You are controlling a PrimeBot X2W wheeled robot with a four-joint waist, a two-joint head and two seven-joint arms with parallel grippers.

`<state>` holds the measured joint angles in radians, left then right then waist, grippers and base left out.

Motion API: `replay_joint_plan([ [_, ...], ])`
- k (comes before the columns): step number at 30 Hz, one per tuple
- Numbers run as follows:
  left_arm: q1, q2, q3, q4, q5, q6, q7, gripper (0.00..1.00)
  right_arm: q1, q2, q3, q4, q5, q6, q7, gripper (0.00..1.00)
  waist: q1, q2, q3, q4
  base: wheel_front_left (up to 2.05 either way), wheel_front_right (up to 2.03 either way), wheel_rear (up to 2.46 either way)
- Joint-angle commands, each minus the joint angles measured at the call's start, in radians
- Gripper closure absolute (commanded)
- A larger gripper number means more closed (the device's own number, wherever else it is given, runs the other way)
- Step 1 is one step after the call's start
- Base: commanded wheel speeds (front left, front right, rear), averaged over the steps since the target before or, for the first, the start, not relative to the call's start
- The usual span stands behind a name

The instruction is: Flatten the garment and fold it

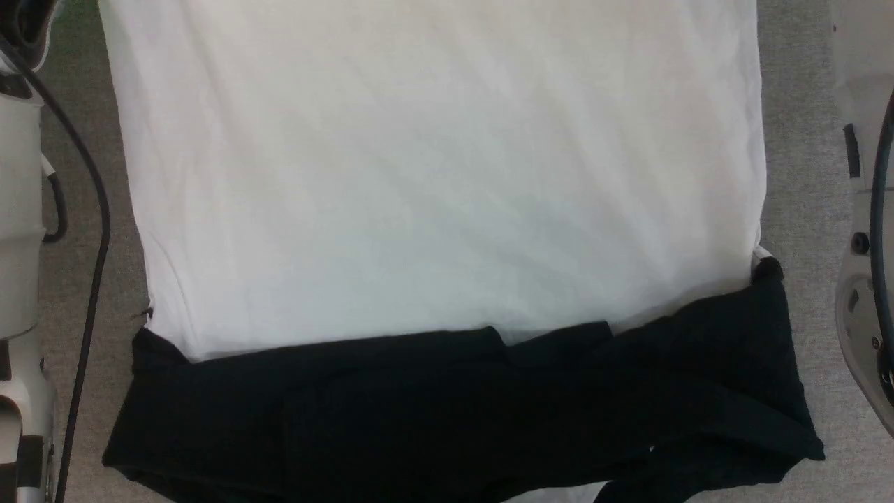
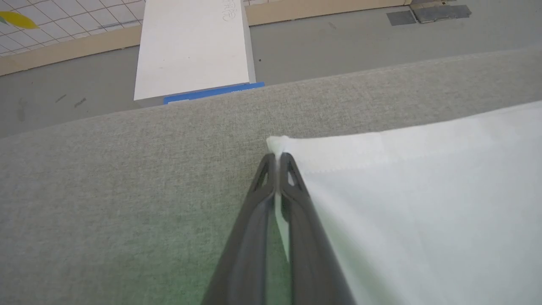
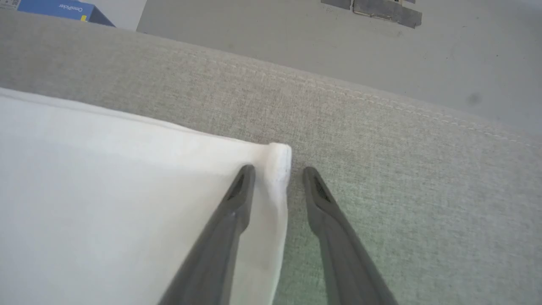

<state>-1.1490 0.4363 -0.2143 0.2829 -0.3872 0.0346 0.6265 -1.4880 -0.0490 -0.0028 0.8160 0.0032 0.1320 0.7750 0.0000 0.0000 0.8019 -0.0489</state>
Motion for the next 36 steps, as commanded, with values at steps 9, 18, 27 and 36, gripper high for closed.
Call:
replay_joint_plan([
  [9,-0.029,0.022,0.007,0.027,0.04,-0.021,-0.228,1.0,0.044,-0.001,0.05,-0.092,-0.025,-0.001,-0.186,1.0,0.0,0.0,-0.015,-0.016,0.0,0.0,0.0],
  [18,0.152,0.03,0.004,-0.001,0.036,-0.057,-0.474,1.0,0.296,-0.075,0.22,-0.261,0.147,-0.001,-0.511,1.0,0.0,0.0,-0.173,-0.004,0.0,0.0,0.0],
  [27,0.484,0.039,0.048,-0.182,-0.043,-0.052,-0.572,1.0,0.67,-0.227,0.309,-0.591,0.318,-0.001,-0.622,1.0,0.0,0.0,-0.356,0.013,0.0,0.0,0.0],
  [36,0.896,0.036,0.066,-0.374,-0.12,-0.02,-0.573,1.0,1.02,-0.288,0.217,-0.799,0.34,-0.001,-0.548,1.0,0.0,0.0,-0.492,0.038,0.0,0.0,0.0],
])
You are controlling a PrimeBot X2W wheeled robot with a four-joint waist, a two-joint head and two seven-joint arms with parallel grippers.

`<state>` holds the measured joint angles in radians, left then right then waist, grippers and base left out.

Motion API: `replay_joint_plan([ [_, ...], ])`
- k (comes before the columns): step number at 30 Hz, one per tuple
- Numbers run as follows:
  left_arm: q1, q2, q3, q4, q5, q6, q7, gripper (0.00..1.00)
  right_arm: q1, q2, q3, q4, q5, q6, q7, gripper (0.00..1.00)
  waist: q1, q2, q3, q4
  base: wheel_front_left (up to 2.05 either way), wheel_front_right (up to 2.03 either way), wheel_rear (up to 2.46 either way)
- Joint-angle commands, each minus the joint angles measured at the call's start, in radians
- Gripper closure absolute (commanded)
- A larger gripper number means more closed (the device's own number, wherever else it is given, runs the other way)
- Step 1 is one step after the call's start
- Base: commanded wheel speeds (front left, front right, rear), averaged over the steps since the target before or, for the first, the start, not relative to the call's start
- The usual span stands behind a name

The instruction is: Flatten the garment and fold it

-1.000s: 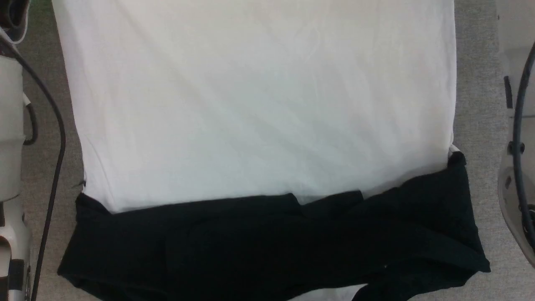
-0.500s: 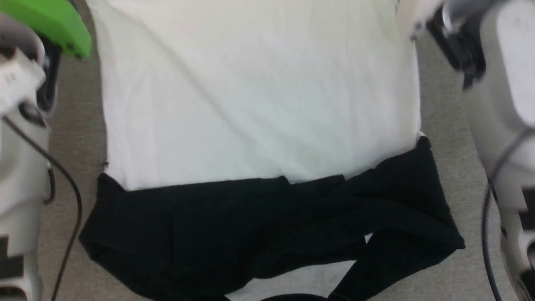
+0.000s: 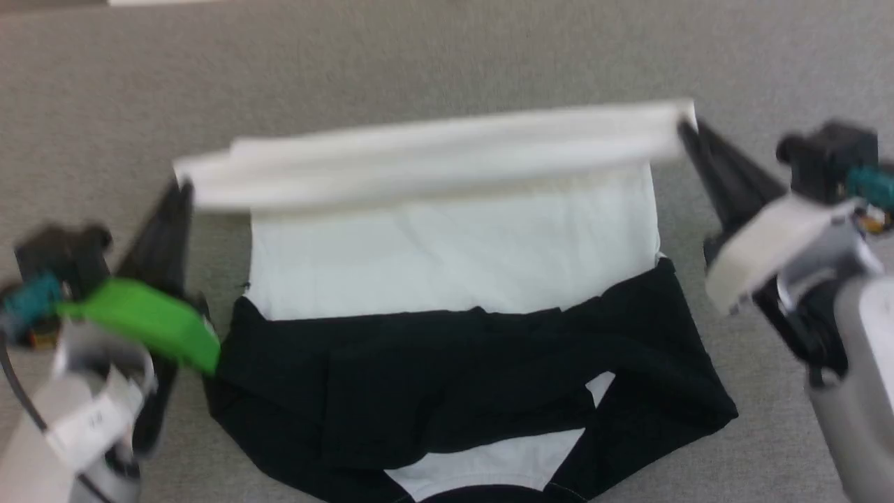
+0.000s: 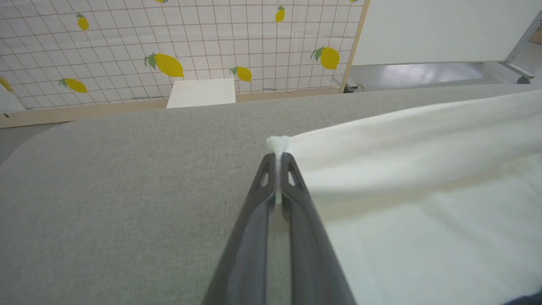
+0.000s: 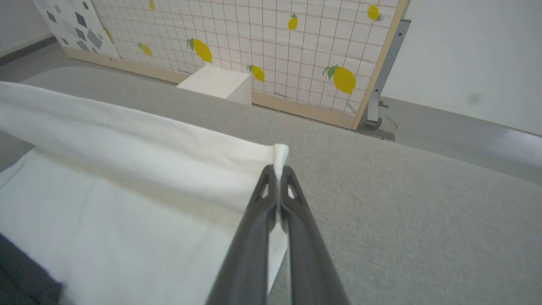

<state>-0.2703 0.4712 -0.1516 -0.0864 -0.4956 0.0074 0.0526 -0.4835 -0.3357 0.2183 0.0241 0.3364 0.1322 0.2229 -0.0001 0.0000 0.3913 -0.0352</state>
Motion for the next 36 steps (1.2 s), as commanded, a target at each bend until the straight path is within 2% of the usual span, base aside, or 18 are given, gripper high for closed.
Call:
replay_joint_plan([
  [1,0.062,0.001,0.004,-0.018,-0.019,0.012,0.003,1.0,0.058,-0.002,-0.02,-0.03,0.008,-0.002,0.023,1.0,0.0001,0.0,-0.098,0.029,0.0,0.0,0.0],
  [7,0.254,-0.011,0.001,-0.064,-0.073,0.025,0.025,1.0,0.276,0.012,-0.096,-0.153,0.007,-0.002,0.139,1.0,0.0001,0.0,-0.152,0.055,0.0,0.0,0.0],
  [15,0.41,-0.041,-0.043,-0.051,-0.125,0.021,0.055,1.0,0.51,0.072,-0.195,-0.257,-0.028,-0.002,0.295,1.0,0.0001,0.0,-0.193,0.079,0.0,0.0,0.0],
  [20,0.446,-0.05,-0.067,-0.007,-0.137,0.01,0.062,1.0,0.603,0.108,-0.228,-0.261,-0.057,-0.002,0.367,1.0,0.0001,0.0,-0.203,0.091,0.0,0.0,0.0],
  [24,0.447,-0.058,-0.098,0.058,-0.136,-0.017,0.054,1.0,0.666,0.151,-0.258,-0.239,-0.085,-0.002,0.416,1.0,0.0001,0.0,-0.211,0.099,0.0,0.0,0.0],
  [25,0.44,-0.075,-0.123,0.099,-0.134,-0.027,0.052,1.0,0.69,0.179,-0.269,-0.214,-0.103,-0.002,0.433,1.0,0.0001,0.0,-0.213,0.101,0.0,0.0,0.0],
  [30,0.43,-0.092,-0.154,0.16,-0.127,-0.036,0.054,1.0,0.7,0.202,-0.259,-0.159,-0.112,-0.002,0.449,1.0,0.0001,0.0,-0.218,0.099,0.0,0.0,0.0],
  [31,0.43,-0.094,-0.158,0.173,-0.125,-0.034,0.055,0.05,0.699,0.205,-0.258,-0.152,-0.113,-0.002,0.447,0.22,0.0001,0.0,-0.222,0.098,0.0,0.0,0.0],
  [32,0.431,-0.097,-0.159,0.185,-0.124,-0.027,0.059,0.0,0.701,0.212,-0.262,-0.143,-0.109,-0.002,0.451,0.0,0.0001,0.0,-0.227,0.097,0.0,0.0,0.0],
  [36,0.44,-0.101,-0.155,0.193,-0.119,-0.009,0.044,0.0,0.72,0.23,-0.283,-0.154,-0.096,-0.002,0.481,0.0,0.0001,0.0,-0.252,0.102,0.0,0.0,0.0],
])
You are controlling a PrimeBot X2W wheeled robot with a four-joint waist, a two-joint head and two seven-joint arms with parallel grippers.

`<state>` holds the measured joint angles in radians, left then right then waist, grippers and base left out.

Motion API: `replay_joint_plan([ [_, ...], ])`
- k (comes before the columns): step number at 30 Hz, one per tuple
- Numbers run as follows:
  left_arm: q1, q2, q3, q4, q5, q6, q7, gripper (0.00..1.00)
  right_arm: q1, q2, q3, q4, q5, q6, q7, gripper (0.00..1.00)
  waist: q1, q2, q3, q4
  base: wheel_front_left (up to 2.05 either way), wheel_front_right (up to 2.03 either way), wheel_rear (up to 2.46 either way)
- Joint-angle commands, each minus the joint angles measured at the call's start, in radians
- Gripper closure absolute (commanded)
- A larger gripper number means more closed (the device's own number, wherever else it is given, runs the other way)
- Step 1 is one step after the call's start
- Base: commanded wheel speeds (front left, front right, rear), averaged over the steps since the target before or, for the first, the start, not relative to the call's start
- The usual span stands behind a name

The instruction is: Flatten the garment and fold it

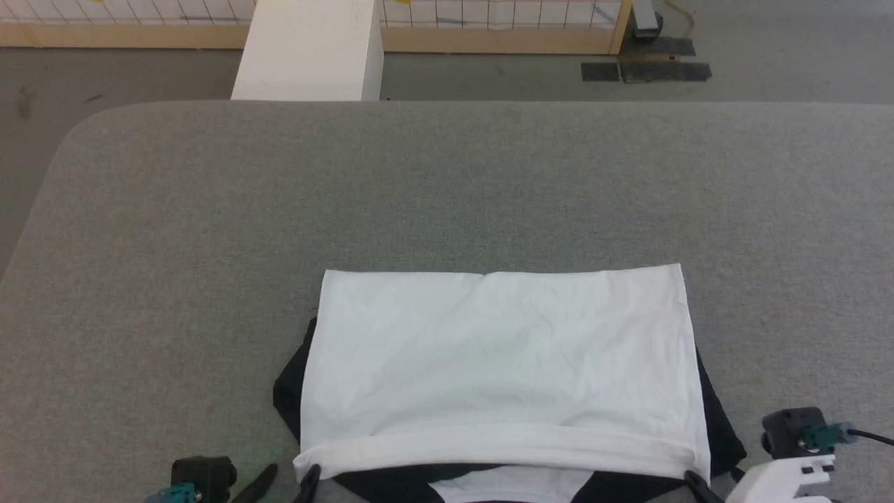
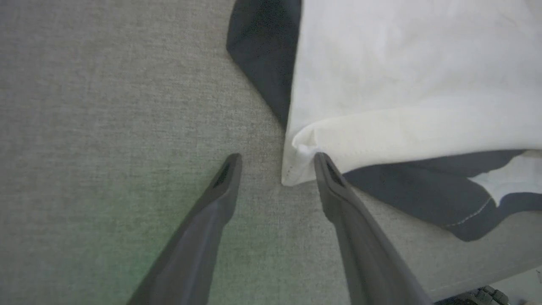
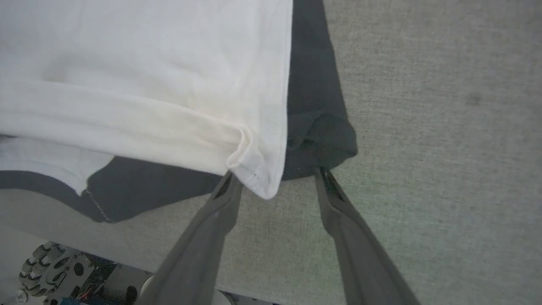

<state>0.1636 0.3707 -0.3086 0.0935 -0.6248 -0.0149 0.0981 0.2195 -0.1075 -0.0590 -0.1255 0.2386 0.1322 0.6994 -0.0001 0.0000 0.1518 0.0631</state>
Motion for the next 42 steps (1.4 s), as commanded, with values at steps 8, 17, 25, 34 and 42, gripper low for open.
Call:
replay_joint_plan([
  [8,-0.011,-0.02,0.066,-0.048,0.03,0.041,-0.169,0.0,0.042,0.048,-0.095,-0.143,0.051,-0.002,-0.041,0.0,0.0001,0.0,-0.065,0.028,0.0,0.0,0.0],
  [17,-0.188,-0.086,0.087,-0.005,0.164,0.049,-0.354,0.0,-0.095,0.057,-0.122,-0.003,0.112,-0.002,-0.275,0.0,0.0001,0.0,-0.082,0.055,0.0,0.0,0.0],
  [25,-0.276,-0.17,0.198,0.008,0.275,0.02,-0.36,0.0,-0.225,0.057,-0.128,0.229,0.032,-0.002,-0.203,0.0,0.0001,0.0,-0.073,0.053,0.0,0.0,0.0],
  [34,-0.267,-0.22,0.273,0.02,0.344,-0.028,-0.36,0.0,-0.3,0.057,-0.126,0.362,-0.002,-0.002,-0.001,0.0,0.0001,0.0,-0.061,0.052,0.0,0.0,0.0],
  [42,-0.265,-0.248,0.303,0.028,0.379,-0.056,-0.36,0.0,-0.302,0.057,-0.092,0.368,0.089,-0.002,0.093,0.77,0.0001,0.0,-0.054,0.053,0.0,0.0,0.0],
])
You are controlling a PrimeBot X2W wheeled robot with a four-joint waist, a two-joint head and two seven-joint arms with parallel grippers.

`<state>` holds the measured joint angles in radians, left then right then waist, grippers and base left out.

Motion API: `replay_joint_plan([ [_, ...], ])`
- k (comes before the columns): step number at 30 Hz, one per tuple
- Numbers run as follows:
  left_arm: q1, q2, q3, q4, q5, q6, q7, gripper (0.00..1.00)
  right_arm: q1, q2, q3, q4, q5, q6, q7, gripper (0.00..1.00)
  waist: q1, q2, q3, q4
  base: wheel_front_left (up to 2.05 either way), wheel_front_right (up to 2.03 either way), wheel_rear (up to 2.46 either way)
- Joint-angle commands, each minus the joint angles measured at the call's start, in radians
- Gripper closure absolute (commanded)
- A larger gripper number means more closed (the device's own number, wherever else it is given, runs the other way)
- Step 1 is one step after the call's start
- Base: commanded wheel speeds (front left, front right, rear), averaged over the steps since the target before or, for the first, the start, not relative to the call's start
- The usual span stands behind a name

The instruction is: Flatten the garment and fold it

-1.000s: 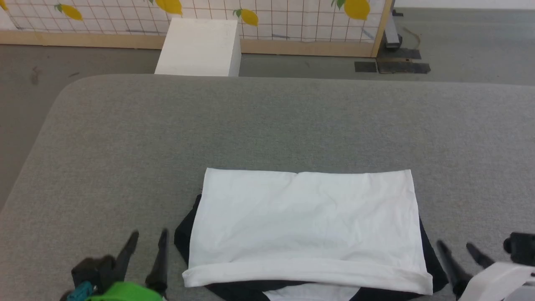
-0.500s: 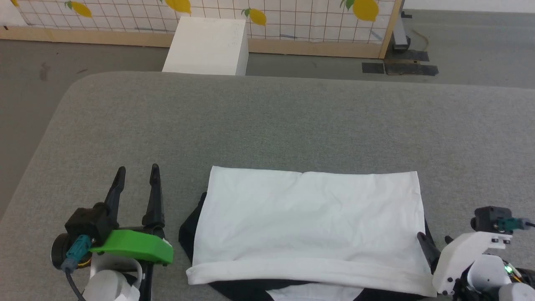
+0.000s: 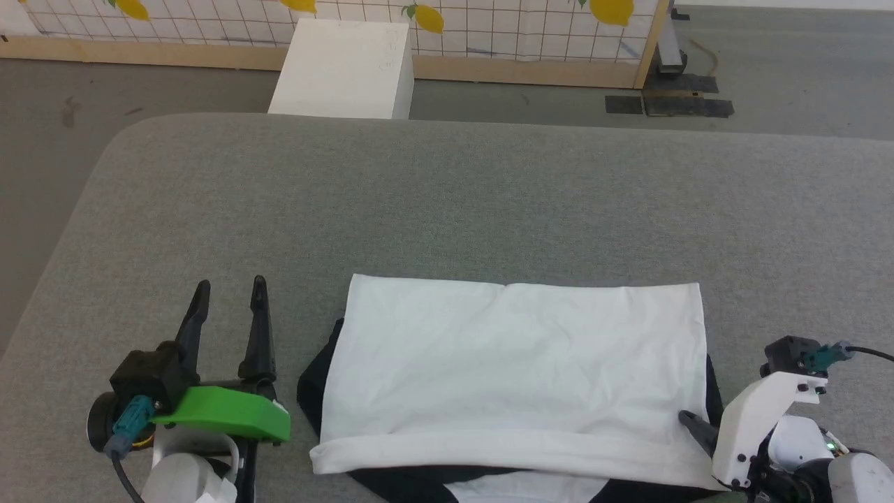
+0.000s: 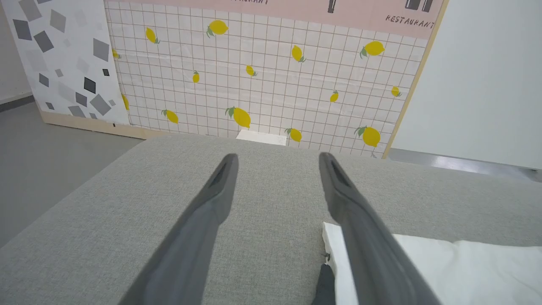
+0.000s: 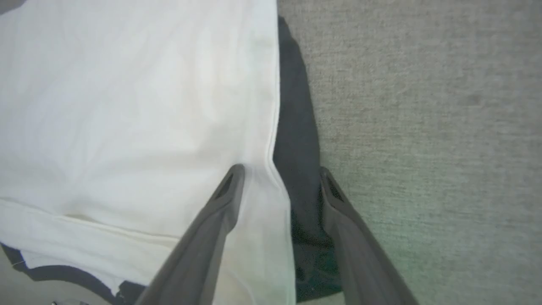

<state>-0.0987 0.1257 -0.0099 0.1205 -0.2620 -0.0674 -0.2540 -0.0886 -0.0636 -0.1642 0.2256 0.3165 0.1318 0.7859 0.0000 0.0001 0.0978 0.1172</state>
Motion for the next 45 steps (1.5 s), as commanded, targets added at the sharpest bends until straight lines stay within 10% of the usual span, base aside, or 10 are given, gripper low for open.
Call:
replay_joint_plan([
  [1,-0.002,-0.005,0.008,0.003,0.019,-0.006,-0.008,0.0,0.005,0.013,0.015,0.017,0.024,-0.001,0.0,1.0,0.0,-0.0001,0.0,-0.002,0.0,0.0,0.0],
  [25,0.013,-0.033,0.052,0.008,0.068,-0.04,-0.008,0.0,0.117,0.013,-0.293,-0.205,-0.233,-0.001,-0.125,1.0,0.0,-0.0001,0.0,-0.01,0.0,0.0,0.0],
  [37,-0.001,-0.038,0.053,0.008,0.083,-0.049,-0.008,0.0,0.17,0.013,0.154,-0.698,-0.126,-0.001,0.063,1.0,0.0,-0.0001,0.011,0.003,0.0,0.0,0.0],
  [45,-0.022,-0.046,0.044,0.007,0.087,-0.053,-0.008,0.0,0.012,0.012,0.475,-0.573,-0.194,-0.001,0.089,1.0,0.0,-0.0001,0.038,0.034,0.0,0.0,0.0],
])
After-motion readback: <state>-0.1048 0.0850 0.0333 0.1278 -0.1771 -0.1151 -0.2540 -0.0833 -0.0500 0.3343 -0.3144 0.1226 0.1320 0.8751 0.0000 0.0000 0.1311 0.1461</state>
